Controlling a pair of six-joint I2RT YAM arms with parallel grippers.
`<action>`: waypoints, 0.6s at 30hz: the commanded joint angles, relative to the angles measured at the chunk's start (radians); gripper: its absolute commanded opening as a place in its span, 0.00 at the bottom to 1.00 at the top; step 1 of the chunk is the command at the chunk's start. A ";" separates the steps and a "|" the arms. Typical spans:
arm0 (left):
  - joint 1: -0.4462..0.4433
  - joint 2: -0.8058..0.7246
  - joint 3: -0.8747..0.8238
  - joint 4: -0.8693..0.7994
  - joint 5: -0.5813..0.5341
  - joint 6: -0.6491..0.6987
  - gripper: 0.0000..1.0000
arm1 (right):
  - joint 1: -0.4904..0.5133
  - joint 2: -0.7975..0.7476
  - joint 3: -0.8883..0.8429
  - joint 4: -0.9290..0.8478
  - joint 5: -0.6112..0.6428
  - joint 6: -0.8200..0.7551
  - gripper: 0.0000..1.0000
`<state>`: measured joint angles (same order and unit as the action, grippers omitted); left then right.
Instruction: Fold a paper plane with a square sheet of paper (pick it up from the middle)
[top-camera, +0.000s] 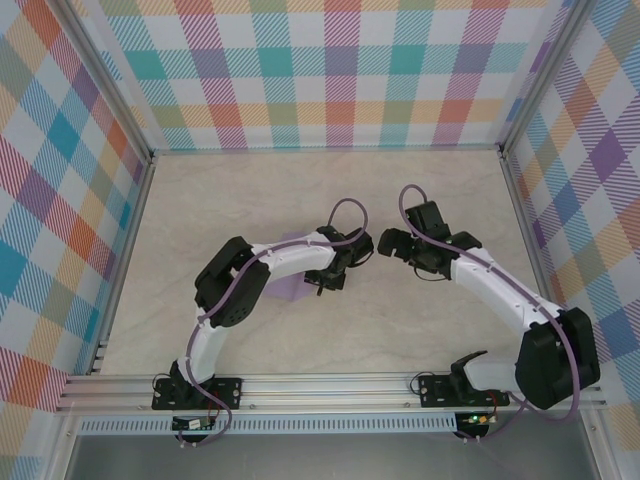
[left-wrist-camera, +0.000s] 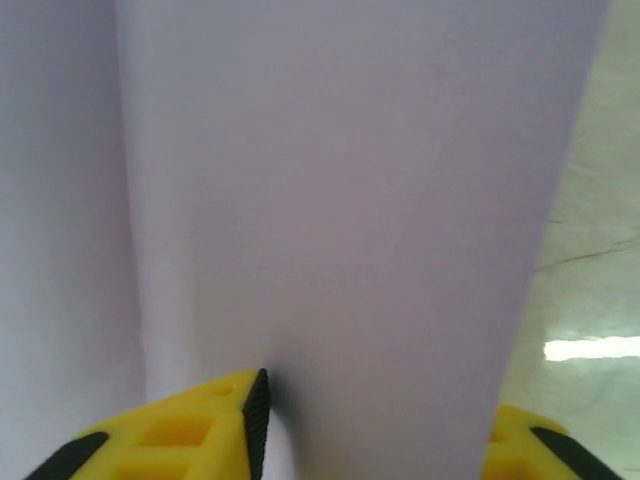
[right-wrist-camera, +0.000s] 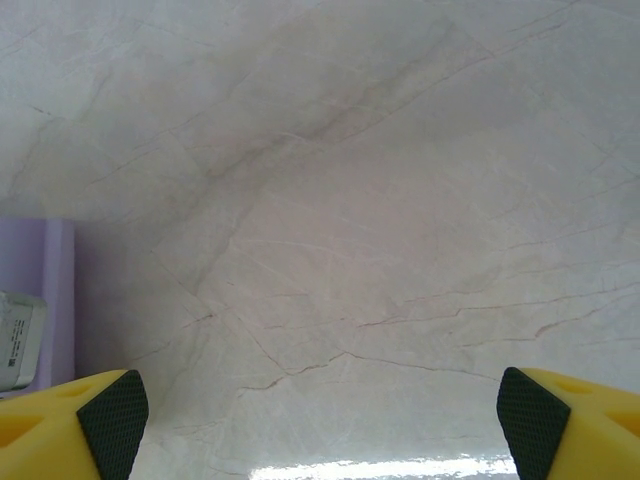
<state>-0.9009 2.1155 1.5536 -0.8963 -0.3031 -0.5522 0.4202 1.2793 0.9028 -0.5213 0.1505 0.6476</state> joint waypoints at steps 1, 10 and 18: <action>-0.001 -0.045 -0.034 0.071 0.147 -0.002 0.41 | -0.013 -0.037 -0.015 -0.021 0.021 0.034 0.93; 0.043 -0.099 -0.147 0.235 0.393 -0.026 0.56 | -0.023 -0.057 -0.031 -0.018 -0.002 0.042 0.93; 0.091 -0.147 -0.245 0.359 0.533 -0.061 0.57 | -0.024 0.008 -0.025 0.084 -0.228 0.001 0.77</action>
<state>-0.8196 1.9774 1.3510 -0.5968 0.1204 -0.5869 0.3988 1.2526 0.8780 -0.4969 0.0589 0.6678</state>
